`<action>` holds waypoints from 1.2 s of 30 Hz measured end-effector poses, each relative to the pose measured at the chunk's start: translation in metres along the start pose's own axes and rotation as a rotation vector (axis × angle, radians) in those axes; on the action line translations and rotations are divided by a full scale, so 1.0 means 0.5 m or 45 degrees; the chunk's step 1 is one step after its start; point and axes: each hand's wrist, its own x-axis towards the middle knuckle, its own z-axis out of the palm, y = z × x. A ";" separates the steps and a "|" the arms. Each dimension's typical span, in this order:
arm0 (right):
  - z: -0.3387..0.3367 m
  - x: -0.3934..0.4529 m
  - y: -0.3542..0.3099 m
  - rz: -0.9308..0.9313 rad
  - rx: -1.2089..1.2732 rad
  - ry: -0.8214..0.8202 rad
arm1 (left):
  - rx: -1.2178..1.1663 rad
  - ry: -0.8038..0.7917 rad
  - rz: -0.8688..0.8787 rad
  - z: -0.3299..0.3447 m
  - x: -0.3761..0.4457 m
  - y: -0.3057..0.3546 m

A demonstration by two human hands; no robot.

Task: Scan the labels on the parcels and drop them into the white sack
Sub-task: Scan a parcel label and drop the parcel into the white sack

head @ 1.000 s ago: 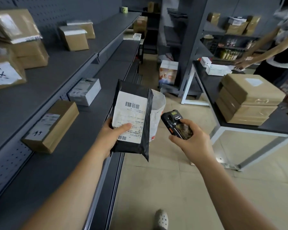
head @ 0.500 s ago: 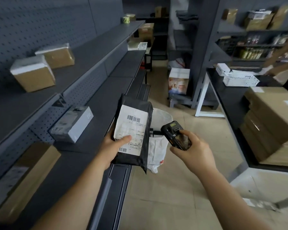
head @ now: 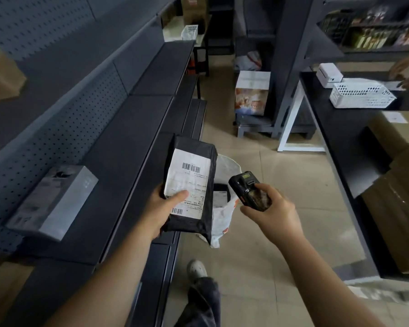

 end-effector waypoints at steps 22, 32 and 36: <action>0.291 0.507 0.212 0.398 -0.221 -0.231 | 0.002 -0.199 -0.623 0.115 0.666 -0.288; 0.386 0.606 0.369 0.325 -0.346 -0.358 | 0.162 -0.142 -0.650 0.171 0.797 -0.488; 0.380 0.626 0.408 0.208 -0.450 -0.373 | 0.204 -0.088 -0.648 0.216 0.848 -0.571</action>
